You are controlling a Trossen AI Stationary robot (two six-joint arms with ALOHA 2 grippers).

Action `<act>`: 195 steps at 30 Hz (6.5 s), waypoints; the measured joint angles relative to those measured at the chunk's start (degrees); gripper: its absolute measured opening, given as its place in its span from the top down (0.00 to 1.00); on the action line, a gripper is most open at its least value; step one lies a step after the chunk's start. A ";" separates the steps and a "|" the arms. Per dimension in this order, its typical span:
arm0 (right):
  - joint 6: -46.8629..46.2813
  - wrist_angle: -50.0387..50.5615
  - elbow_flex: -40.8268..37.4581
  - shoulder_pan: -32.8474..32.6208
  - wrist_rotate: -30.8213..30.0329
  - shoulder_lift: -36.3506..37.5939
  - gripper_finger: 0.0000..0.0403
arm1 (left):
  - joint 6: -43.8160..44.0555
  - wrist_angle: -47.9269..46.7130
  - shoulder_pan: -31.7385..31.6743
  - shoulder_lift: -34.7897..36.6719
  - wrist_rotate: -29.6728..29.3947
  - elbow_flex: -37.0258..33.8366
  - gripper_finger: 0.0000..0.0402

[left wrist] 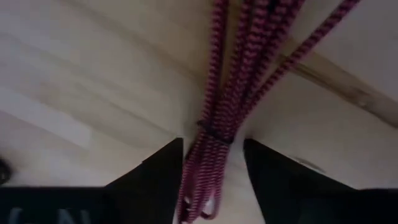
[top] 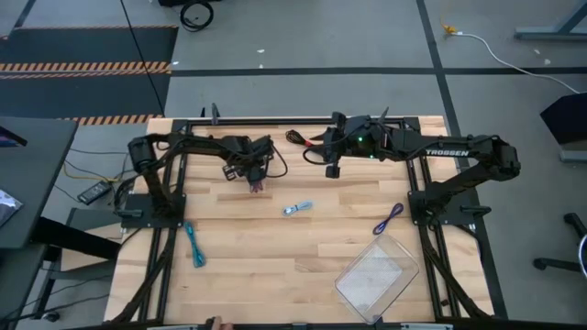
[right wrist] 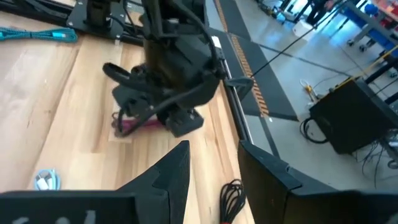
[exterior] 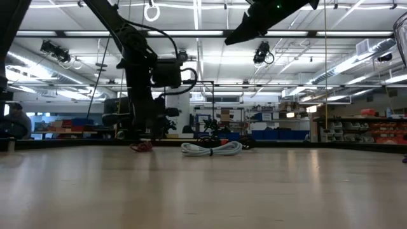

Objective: Pick and place USB-C Cables
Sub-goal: Put the pink USB cable into the transparent bin, then put the light blue USB cable into the transparent bin

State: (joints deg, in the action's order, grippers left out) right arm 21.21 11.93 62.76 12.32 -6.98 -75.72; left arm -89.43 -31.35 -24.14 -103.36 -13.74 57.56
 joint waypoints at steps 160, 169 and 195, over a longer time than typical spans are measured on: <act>-46.15 26.25 -7.56 -45.27 21.98 -0.72 0.84 | 78.25 11.82 18.17 4.86 17.77 15.82 0.74; -47.17 26.33 -7.56 -42.87 21.56 -0.72 0.66 | 78.27 11.76 18.36 4.86 17.82 15.82 0.74; -55.92 25.65 -7.54 -39.59 23.01 -0.50 0.57 | 80.46 7.78 17.09 -3.50 14.07 15.12 0.50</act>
State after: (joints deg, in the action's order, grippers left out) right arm -34.71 37.58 55.22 -27.28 16.02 -76.23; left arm -8.96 -23.57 -7.06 -106.86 0.33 72.69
